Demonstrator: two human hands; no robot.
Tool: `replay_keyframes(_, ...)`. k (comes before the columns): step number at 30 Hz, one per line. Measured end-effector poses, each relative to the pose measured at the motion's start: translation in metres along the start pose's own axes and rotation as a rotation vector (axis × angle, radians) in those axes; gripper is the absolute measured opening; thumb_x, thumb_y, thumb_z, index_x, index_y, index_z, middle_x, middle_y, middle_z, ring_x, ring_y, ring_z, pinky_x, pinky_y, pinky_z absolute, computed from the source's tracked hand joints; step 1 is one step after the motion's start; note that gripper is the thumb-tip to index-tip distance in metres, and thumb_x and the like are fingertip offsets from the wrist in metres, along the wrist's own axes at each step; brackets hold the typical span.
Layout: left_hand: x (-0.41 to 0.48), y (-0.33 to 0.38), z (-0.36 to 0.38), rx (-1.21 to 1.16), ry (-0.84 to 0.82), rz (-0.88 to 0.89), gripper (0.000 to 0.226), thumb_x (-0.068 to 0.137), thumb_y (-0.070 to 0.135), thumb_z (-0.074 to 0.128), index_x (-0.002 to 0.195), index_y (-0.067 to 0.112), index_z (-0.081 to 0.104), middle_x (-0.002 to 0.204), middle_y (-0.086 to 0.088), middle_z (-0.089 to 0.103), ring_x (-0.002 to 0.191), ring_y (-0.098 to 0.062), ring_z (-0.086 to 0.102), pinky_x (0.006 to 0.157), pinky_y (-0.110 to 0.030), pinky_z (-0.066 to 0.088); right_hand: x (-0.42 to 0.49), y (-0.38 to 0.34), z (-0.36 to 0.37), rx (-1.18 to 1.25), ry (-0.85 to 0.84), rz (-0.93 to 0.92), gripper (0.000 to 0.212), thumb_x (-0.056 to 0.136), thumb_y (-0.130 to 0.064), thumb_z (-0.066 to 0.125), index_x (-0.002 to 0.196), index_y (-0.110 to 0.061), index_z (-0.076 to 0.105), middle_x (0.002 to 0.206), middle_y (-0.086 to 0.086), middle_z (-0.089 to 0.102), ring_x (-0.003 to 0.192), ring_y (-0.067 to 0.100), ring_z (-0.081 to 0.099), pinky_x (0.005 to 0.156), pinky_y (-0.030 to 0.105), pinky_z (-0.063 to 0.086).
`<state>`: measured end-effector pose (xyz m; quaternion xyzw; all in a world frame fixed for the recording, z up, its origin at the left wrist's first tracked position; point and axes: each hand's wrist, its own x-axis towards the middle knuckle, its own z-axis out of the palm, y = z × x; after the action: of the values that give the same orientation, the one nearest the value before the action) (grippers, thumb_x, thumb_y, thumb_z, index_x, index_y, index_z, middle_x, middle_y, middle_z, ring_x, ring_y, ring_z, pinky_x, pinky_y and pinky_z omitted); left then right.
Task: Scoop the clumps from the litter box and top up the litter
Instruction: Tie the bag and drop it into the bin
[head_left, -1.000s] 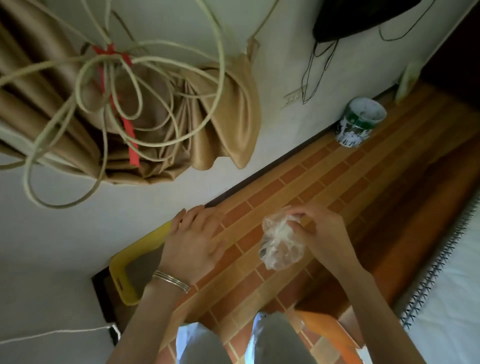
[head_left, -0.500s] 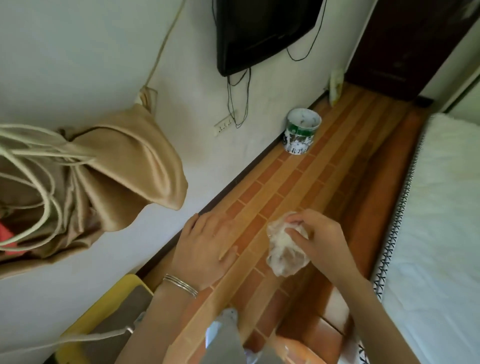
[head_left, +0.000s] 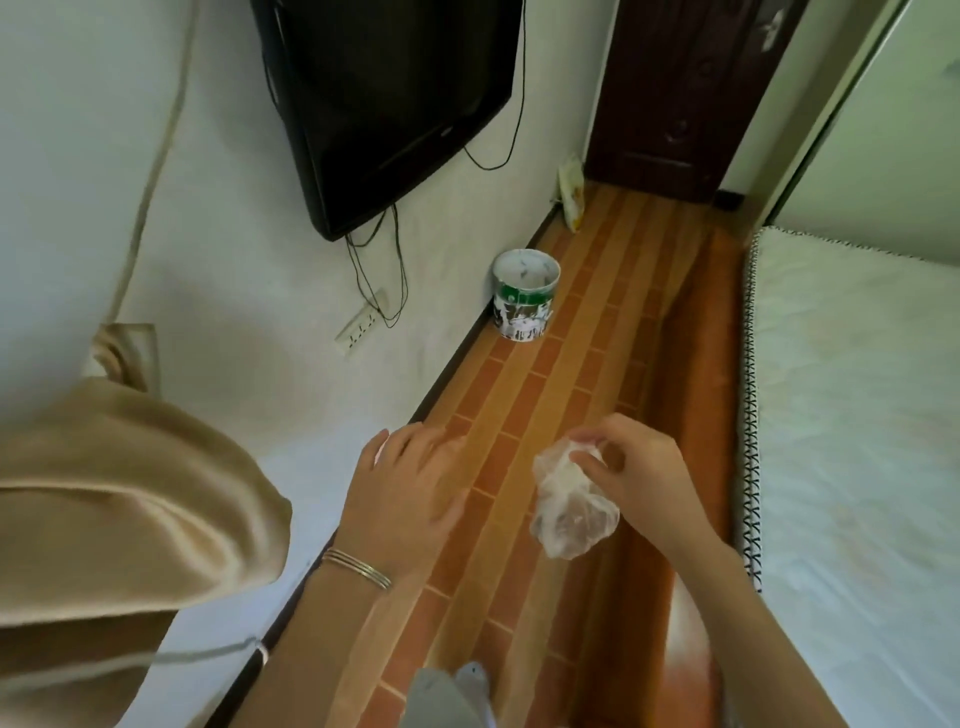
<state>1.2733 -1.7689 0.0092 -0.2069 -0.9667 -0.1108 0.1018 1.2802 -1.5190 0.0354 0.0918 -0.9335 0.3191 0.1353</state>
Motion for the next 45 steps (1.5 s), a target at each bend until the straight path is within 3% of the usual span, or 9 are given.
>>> replay_keyframes(6, 0.083, -0.020, 0.003, -0.003, -0.014, 0.090, 0.048, 0.081, 0.047, 0.040, 0.119, 0.024, 0.060, 0.118, 0.003, 0.061, 0.115, -0.022, 0.054, 0.099, -0.047, 0.041, 0.064, 0.018, -0.002, 0.011, 0.097, 0.002, 0.018, 0.078, -0.010, 0.071, 0.091, -0.020, 0.067, 0.089, -0.013, 0.066, 0.081, 0.008, 0.062, 0.070, 0.036, 0.055)
replay_keyframes(11, 0.131, -0.026, 0.019, -0.017, -0.026, 0.114, 0.051, 0.081, 0.048, 0.038, 0.120, 0.024, 0.060, 0.120, 0.002, 0.061, 0.115, -0.021, 0.054, 0.099, -0.047, 0.042, 0.102, 0.046, 0.000, -0.003, 0.103, 0.063, 0.017, 0.077, -0.011, 0.072, 0.089, -0.022, 0.067, 0.087, -0.015, 0.064, 0.076, 0.006, 0.059, 0.069, 0.032, 0.051)
replay_keyframes(16, 0.185, -0.025, 0.049, -0.030, -0.058, 0.123, 0.050, 0.081, 0.048, 0.039, 0.120, 0.025, 0.059, 0.119, 0.003, 0.061, 0.115, -0.020, 0.053, 0.098, -0.043, 0.041, 0.143, 0.093, 0.001, 0.003, 0.075, 0.122, 0.017, 0.076, -0.012, 0.074, 0.087, -0.022, 0.068, 0.082, -0.017, 0.061, 0.069, -0.009, 0.050, 0.064, 0.020, 0.045)
replay_keyframes(21, 0.263, -0.009, 0.079, -0.040, -0.076, 0.113, 0.049, 0.082, 0.049, 0.038, 0.122, 0.028, 0.057, 0.121, 0.006, 0.059, 0.119, -0.019, 0.050, 0.102, -0.041, 0.034, 0.200, 0.149, -0.010, 0.025, 0.033, 0.137, 0.016, 0.077, -0.015, 0.072, 0.091, -0.022, 0.068, 0.084, -0.014, 0.064, 0.074, -0.002, 0.056, 0.067, 0.026, 0.051)
replay_keyframes(26, 0.354, 0.016, 0.097, -0.039, -0.052, 0.104, 0.048, 0.081, 0.046, 0.039, 0.120, 0.026, 0.057, 0.121, 0.006, 0.059, 0.117, -0.019, 0.050, 0.100, -0.044, 0.039, 0.274, 0.203, -0.038, 0.027, 0.032, 0.091, 0.016, 0.077, -0.012, 0.072, 0.089, -0.023, 0.068, 0.080, -0.023, 0.059, 0.074, -0.001, 0.057, 0.068, 0.025, 0.051)
replay_keyframes(33, 0.454, 0.041, 0.127, -0.028, -0.036, 0.040, 0.049, 0.082, 0.046, 0.039, 0.122, 0.026, 0.057, 0.123, 0.004, 0.058, 0.118, -0.020, 0.050, 0.100, -0.045, 0.040, 0.357, 0.274, -0.066, -0.002, 0.013, 0.043, 0.012, 0.079, -0.016, 0.071, 0.089, -0.020, 0.067, 0.090, -0.008, 0.068, 0.082, 0.015, 0.063, 0.067, 0.037, 0.053)
replay_keyframes(38, 0.505, 0.049, 0.147, -0.010, -0.058, 0.061, 0.048, 0.081, 0.046, 0.040, 0.120, 0.025, 0.058, 0.118, 0.003, 0.061, 0.113, -0.022, 0.055, 0.099, -0.046, 0.041, 0.401, 0.321, -0.073, 0.027, 0.027, 0.059, 0.014, 0.078, -0.010, 0.070, 0.088, -0.020, 0.067, 0.086, -0.011, 0.066, 0.079, 0.011, 0.062, 0.068, 0.038, 0.053)
replay_keyframes(45, 0.596, 0.039, 0.188, -0.015, -0.076, 0.054, 0.049, 0.082, 0.047, 0.039, 0.120, 0.023, 0.059, 0.120, 0.002, 0.060, 0.114, -0.022, 0.053, 0.098, -0.045, 0.040, 0.468, 0.381, -0.066, 0.037, -0.004, 0.100, 0.013, 0.078, -0.015, 0.071, 0.090, -0.020, 0.069, 0.082, -0.016, 0.061, 0.075, 0.003, 0.059, 0.068, 0.030, 0.054)
